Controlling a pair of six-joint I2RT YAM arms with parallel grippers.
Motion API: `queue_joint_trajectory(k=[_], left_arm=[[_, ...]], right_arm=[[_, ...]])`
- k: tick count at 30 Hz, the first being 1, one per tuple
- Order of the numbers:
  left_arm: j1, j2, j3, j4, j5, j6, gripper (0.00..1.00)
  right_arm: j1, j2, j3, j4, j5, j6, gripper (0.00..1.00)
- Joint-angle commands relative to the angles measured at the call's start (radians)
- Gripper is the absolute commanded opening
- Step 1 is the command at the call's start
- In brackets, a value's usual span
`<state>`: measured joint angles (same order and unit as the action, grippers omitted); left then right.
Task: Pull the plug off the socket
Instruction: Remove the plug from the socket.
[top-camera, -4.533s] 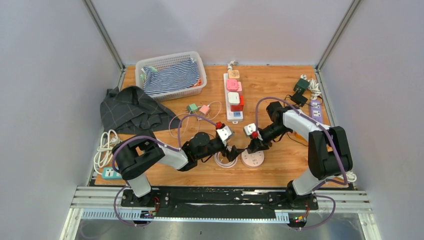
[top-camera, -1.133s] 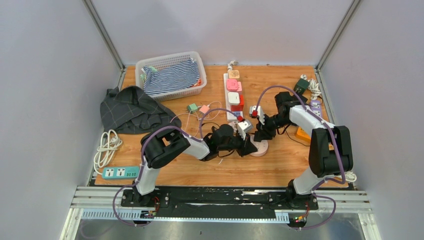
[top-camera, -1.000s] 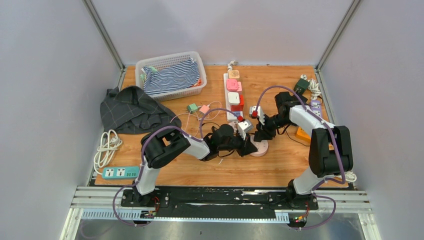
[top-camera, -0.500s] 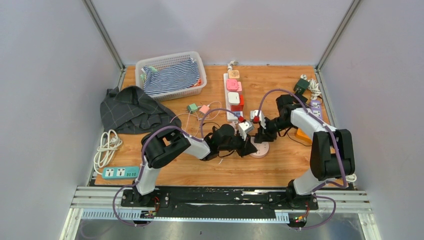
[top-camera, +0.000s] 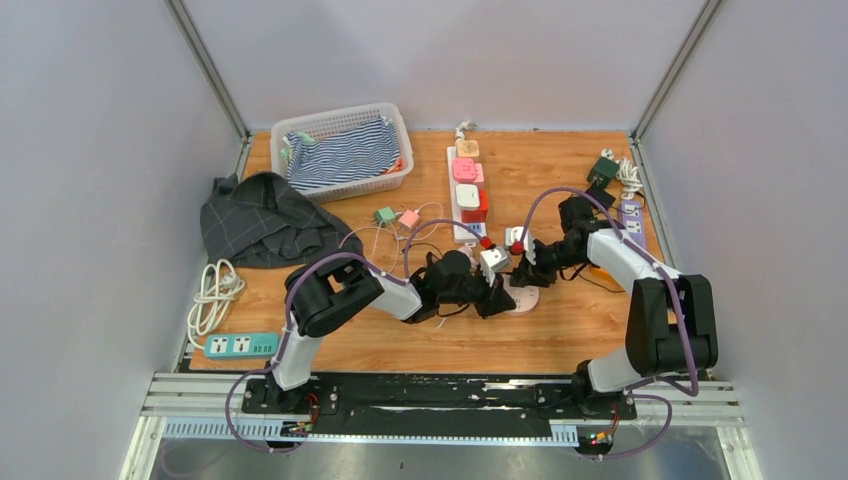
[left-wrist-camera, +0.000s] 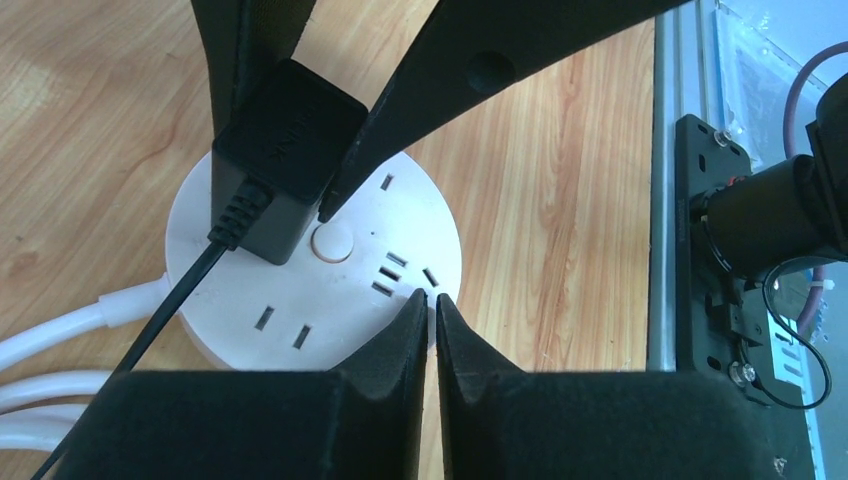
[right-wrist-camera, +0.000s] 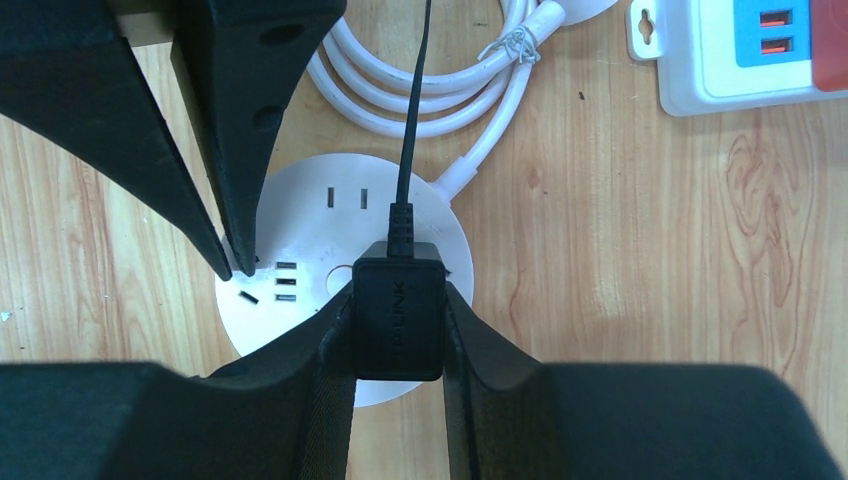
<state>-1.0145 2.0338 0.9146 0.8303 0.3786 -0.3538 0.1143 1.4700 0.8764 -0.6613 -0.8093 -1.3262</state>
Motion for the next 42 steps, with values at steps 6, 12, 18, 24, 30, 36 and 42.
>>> queue_joint_trajectory(k=[6, 12, 18, 24, 30, 36, 42], left_arm=[[0.004, 0.040, 0.038, -0.059, -0.003, -0.017, 0.10], [0.004, 0.045, 0.044, -0.063, -0.002, -0.017, 0.10], [0.004, 0.049, 0.049, -0.069, -0.001, -0.016, 0.10], [0.004, 0.049, 0.049, -0.072, -0.006, -0.015, 0.10], [0.006, 0.034, 0.040, -0.072, -0.019, -0.008, 0.10], [0.006, 0.046, 0.049, -0.070, -0.020, -0.021, 0.12], [0.011, 0.071, 0.067, -0.049, -0.016, -0.050, 0.13]], right_arm=[[-0.004, -0.006, -0.047, 0.019, 0.014, -0.097, 0.00], [-0.003, -0.022, -0.044, -0.126, -0.073, -0.276, 0.00], [-0.002, -0.010, -0.038, -0.161, -0.064, -0.334, 0.00], [-0.002, -0.002, -0.027, -0.110, 0.014, -0.221, 0.00], [0.012, 0.031, 0.007, -0.280, -0.050, -0.374, 0.00], [0.031, 0.040, 0.009, -0.291, -0.048, -0.371, 0.00], [0.069, 0.068, 0.031, -0.294, -0.013, -0.335, 0.00]])
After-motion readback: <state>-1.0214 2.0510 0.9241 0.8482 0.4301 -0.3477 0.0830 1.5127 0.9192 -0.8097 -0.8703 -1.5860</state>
